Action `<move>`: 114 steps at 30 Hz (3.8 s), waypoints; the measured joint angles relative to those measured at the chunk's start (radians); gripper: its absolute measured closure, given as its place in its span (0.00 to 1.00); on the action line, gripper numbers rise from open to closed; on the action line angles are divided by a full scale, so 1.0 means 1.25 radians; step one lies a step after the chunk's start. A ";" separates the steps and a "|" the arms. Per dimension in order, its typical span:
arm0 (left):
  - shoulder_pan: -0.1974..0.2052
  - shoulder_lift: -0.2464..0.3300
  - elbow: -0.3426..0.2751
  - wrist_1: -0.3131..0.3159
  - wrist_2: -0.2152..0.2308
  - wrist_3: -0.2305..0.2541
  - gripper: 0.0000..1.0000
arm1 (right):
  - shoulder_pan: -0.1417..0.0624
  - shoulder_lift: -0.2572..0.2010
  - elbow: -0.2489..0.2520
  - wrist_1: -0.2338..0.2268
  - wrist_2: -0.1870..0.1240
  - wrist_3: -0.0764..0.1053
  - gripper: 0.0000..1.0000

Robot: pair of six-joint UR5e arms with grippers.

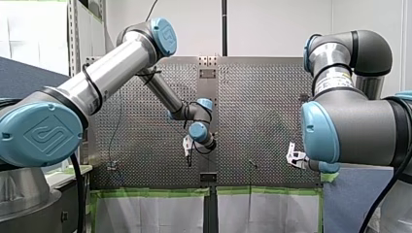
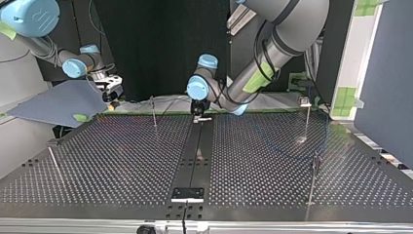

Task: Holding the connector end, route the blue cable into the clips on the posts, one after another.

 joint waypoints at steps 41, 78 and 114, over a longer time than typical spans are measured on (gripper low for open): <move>-0.015 0.321 -0.321 -0.127 -0.003 0.073 0.00 | 0.012 0.000 0.000 0.000 -0.011 0.001 1.00; -0.042 0.481 -0.600 0.146 -0.170 0.052 0.00 | 0.016 0.000 0.000 -0.004 -0.011 0.005 1.00; -0.042 0.477 -0.874 0.421 -0.179 0.015 0.00 | -0.015 -0.144 0.067 0.068 0.027 -0.136 1.00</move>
